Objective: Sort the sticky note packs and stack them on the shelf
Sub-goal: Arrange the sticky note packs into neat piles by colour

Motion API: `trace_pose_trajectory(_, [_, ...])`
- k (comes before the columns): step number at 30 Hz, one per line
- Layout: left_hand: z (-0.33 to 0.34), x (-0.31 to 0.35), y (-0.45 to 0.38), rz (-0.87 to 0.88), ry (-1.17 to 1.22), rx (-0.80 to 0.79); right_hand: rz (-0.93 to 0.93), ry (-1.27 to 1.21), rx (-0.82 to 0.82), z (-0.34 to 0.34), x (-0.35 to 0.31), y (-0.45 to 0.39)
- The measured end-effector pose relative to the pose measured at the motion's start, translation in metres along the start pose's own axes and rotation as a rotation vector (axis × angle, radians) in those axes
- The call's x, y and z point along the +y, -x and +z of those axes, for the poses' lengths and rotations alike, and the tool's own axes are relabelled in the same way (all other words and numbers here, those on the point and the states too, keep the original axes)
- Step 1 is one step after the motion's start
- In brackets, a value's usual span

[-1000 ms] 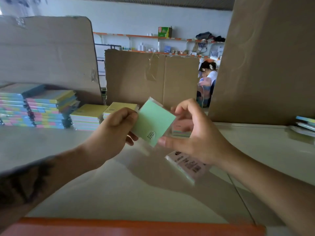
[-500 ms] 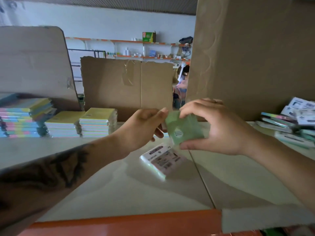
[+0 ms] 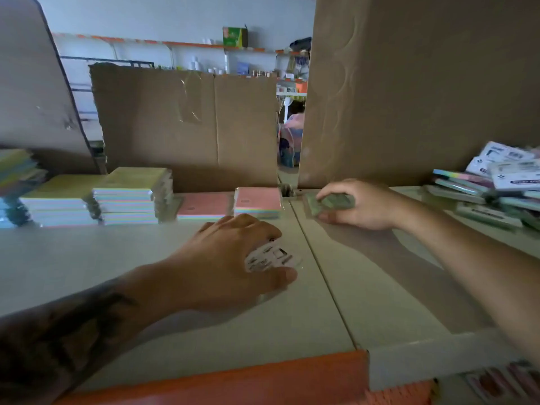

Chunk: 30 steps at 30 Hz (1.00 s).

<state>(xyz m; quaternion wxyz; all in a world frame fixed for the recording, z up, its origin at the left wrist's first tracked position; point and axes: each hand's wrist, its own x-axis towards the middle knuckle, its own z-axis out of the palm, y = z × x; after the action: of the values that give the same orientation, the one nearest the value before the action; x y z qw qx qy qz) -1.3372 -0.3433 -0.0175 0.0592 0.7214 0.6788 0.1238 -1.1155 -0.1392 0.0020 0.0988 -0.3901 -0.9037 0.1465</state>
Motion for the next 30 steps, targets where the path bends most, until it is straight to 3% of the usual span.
trace_pose_trajectory(14, [-0.015, -0.002, 0.009, -0.014, -0.05, -0.055, 0.032, -0.06, 0.009, 0.013, -0.006, -0.009])
trace_pose_trajectory(19, [-0.027, -0.003, 0.014, -0.053, -0.152, -0.034, 0.015, 0.119, 0.097, 0.007, -0.016, -0.001])
trace_pose_trajectory(22, [-0.031, -0.005, 0.012, -0.047, -0.037, -0.021, -0.168, 0.084, 0.181, 0.002, -0.04, 0.008])
trace_pose_trajectory(28, [-0.038, -0.024, -0.003, -0.151, 0.411, 0.116, -0.336, -0.259, -0.142, -0.004, -0.088, 0.016])
trace_pose_trajectory(30, [-0.041, -0.026, -0.005, -0.182, 0.518, 0.142, -0.346, -0.308, -0.136, 0.002, -0.092, 0.014])
